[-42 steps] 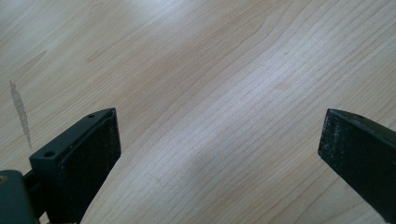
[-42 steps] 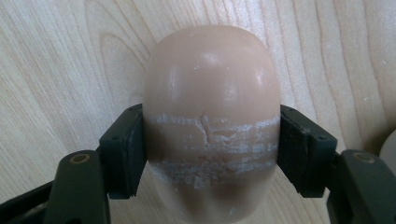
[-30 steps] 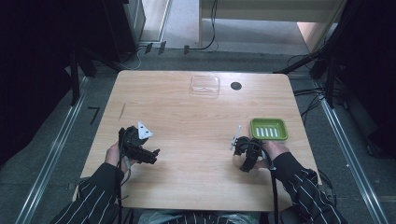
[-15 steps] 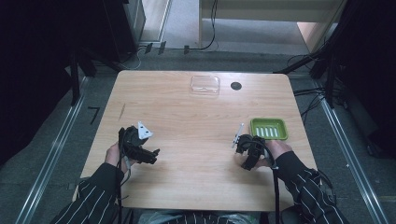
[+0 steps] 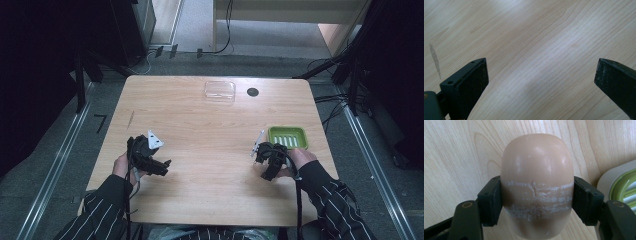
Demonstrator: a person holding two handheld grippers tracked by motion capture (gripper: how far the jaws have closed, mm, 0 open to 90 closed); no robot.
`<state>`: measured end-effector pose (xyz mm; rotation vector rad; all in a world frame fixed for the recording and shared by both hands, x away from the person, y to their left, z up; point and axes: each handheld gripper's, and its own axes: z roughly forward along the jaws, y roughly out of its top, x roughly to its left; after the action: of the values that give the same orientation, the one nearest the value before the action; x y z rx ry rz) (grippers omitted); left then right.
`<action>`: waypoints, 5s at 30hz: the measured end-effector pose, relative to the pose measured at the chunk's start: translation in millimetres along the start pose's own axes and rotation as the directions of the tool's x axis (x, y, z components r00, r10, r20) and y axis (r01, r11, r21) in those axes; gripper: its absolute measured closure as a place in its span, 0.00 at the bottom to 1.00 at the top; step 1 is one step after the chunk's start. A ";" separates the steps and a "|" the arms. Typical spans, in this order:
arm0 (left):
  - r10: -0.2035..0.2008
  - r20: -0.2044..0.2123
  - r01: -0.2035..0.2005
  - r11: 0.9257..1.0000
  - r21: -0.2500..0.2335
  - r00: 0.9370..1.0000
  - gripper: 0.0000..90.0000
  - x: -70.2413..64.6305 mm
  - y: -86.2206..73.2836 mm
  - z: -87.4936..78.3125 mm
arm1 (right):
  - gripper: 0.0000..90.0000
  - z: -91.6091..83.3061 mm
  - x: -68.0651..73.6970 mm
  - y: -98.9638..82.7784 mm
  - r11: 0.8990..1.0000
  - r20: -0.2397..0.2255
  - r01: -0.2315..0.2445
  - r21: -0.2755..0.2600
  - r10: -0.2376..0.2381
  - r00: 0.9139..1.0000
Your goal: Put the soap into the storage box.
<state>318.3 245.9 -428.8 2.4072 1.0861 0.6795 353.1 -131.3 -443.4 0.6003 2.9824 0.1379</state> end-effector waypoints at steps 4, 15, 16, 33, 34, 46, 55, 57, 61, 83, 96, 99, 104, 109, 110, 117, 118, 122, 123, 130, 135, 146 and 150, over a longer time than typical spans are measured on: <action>0.000 0.001 0.000 1.000 -0.001 1.000 0.00 -0.2 0.1 0.1 | 0.37 -1.6 -0.4 -0.9 1.000 0.003 -0.002 -0.001 0.002 1.000; 0.000 0.000 0.000 1.000 -0.001 1.000 0.00 -0.8 0.5 -0.2 | 0.37 -8.0 -4.2 -1.9 1.000 0.030 -0.006 -0.009 0.007 1.000; -0.002 0.000 0.002 1.000 -0.001 1.000 0.00 -0.8 0.4 -0.1 | 0.37 -9.8 -4.6 -0.6 1.000 0.035 -0.009 -0.014 0.010 0.999; 0.000 0.002 0.000 1.000 0.002 1.000 0.00 -0.7 0.3 0.3 | 0.37 -23.9 -13.2 -1.4 0.999 0.058 -0.014 -0.041 0.016 0.998; 0.000 0.002 0.000 1.000 0.002 1.000 0.00 -0.6 0.4 0.3 | 0.37 -24.6 -14.2 -1.7 0.999 0.062 -0.017 -0.040 0.020 0.998; -0.001 0.003 0.001 1.000 0.001 1.000 0.00 -0.1 0.0 0.5 | 0.37 -33.4 -20.5 0.0 0.998 0.085 -0.007 -0.057 0.011 0.996; -0.004 0.001 0.004 1.000 0.000 1.000 0.00 0.0 -0.1 0.4 | 0.37 -39.6 -25.8 -0.7 0.998 0.099 -0.011 -0.056 0.016 0.995; -0.004 0.000 0.004 1.000 0.001 1.000 0.00 0.1 -0.2 0.4 | 0.37 -40.9 -27.1 -1.2 0.998 0.102 -0.013 -0.060 0.019 0.995; -0.001 -0.001 0.001 1.000 0.000 1.000 0.00 0.1 0.0 0.1 | 0.37 -42.8 -29.9 -1.4 0.998 0.106 -0.012 -0.062 0.019 0.994; -0.001 0.000 0.001 1.000 -0.003 1.000 0.00 0.2 -0.2 0.1 | 0.37 -49.7 -49.6 -6.8 0.997 0.132 -0.010 -0.073 0.019 0.991; -0.003 0.002 0.003 1.000 0.000 1.000 0.00 0.1 -0.3 0.6 | 0.37 -50.3 -56.7 -10.2 0.998 0.137 -0.009 -0.058 0.017 0.990; -0.004 0.004 0.004 1.000 -0.001 1.000 0.00 -0.1 -0.1 1.0 | 0.37 -51.1 -58.9 -11.1 0.998 0.146 -0.010 -0.060 0.019 0.989; -0.008 0.004 0.008 1.000 0.000 1.000 0.00 0.1 -0.3 1.0 | 0.37 -50.4 -64.6 -13.0 0.998 0.150 -0.008 -0.059 0.017 0.989; -0.008 0.004 0.008 1.000 0.003 1.000 0.00 0.9 -0.7 1.5 | 0.37 -50.7 -69.8 -16.6 0.998 0.152 -0.017 -0.061 0.026 0.988; -0.008 0.004 0.008 1.000 0.003 1.000 0.00 0.8 -0.7 1.6 | 0.37 -51.0 -71.0 -17.4 0.998 0.152 -0.016 -0.059 0.025 0.988; -0.009 0.002 0.009 1.000 0.003 1.000 0.00 0.8 -0.6 1.5 | 0.37 -51.3 -76.4 -20.5 0.998 0.166 -0.023 -0.055 0.032 0.986; -0.009 0.002 0.009 1.000 0.002 1.000 0.00 0.7 -0.6 1.5 | 0.37 -51.2 -76.7 -20.8 0.998 0.163 -0.026 -0.054 0.034 0.986; -0.009 0.001 0.009 1.000 0.002 1.000 0.00 0.7 -0.6 1.4 | 0.37 -49.5 -78.6 -21.0 0.998 0.171 -0.027 -0.049 0.035 0.985; -0.009 0.001 0.009 1.000 0.002 1.000 0.00 0.7 -0.6 1.4 | 0.37 -49.5 -78.6 -21.0 0.998 0.171 -0.027 -0.049 0.035 0.985; -0.008 0.000 0.008 1.000 0.002 1.000 0.00 0.9 -0.7 1.3 | 0.37 -50.4 -82.3 -20.4 0.998 0.168 -0.023 -0.052 0.031 0.985; -0.008 -0.001 0.008 1.000 0.003 1.000 0.00 1.0 -0.8 1.3 | 0.37 -51.1 -84.5 -20.5 0.998 0.176 -0.025 -0.053 0.034 0.984; -0.008 0.000 0.008 1.000 0.002 1.000 0.00 0.8 -0.6 1.4 | 0.37 -48.3 -91.7 -22.0 0.999 0.174 -0.025 -0.047 0.033 0.984; -0.007 -0.001 0.007 1.000 0.003 1.000 0.00 1.0 -0.7 1.2 | 0.37 -45.5 -94.6 -21.9 0.999 0.168 -0.017 -0.046 0.024 0.985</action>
<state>319.1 246.9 -429.8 2.4051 1.0966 0.6776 426.5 -191.4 -393.4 0.6059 2.8031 0.1462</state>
